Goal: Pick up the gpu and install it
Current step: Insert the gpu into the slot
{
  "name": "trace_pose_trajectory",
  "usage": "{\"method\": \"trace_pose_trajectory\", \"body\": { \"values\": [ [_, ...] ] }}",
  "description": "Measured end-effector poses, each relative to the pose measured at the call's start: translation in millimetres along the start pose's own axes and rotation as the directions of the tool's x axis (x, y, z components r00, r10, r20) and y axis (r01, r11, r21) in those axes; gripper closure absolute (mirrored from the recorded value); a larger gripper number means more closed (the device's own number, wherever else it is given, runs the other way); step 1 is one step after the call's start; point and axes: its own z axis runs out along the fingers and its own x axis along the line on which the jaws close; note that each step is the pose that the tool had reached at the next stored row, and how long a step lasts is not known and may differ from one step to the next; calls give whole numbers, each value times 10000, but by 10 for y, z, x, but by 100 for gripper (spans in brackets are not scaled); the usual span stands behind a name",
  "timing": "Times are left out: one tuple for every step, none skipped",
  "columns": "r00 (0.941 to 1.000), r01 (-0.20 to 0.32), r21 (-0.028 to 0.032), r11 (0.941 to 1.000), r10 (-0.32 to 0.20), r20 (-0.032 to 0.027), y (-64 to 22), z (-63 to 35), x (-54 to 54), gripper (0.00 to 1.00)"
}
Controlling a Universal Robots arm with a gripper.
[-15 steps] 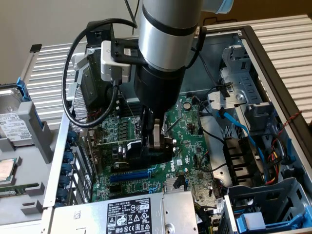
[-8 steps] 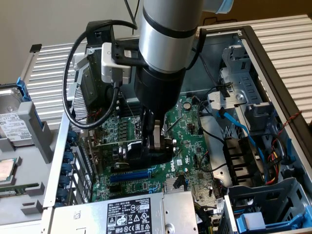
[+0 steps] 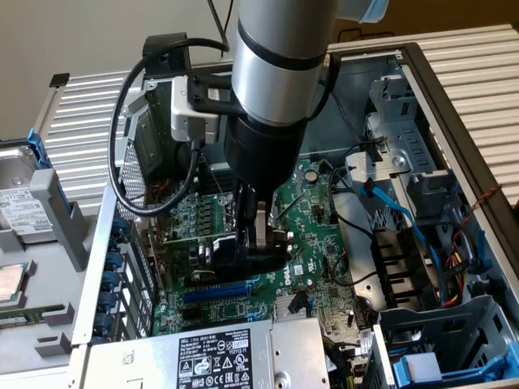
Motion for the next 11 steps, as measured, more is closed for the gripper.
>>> {"method": "trace_pose_trajectory", "body": {
  "values": [
    [10000,0,0,10000,0,-1,5,20,-11,73],
    [10000,0,1,10000,0,0,13,40,-23,73],
    [10000,0,0,10000,0,-2,26,59,-37,73],
    [10000,1,1,10000,-1,-1,48,81,-52,73],
    [10000,0,2,10000,0,0,71,102,-64,73],
    [10000,1,3,10000,-1,1,95,122,-74,73],
    [10000,0,2,10000,0,1,118,140,-82,73],
    [10000,0,2,10000,0,0,132,150,-85,73],
    [10000,-1,2,10000,1,-3,134,150,-85,73],
    [10000,0,1,10000,0,-3,134,150,-85,73],
    [10000,0,2,10000,0,-2,134,150,-85,73]
  ]
}}
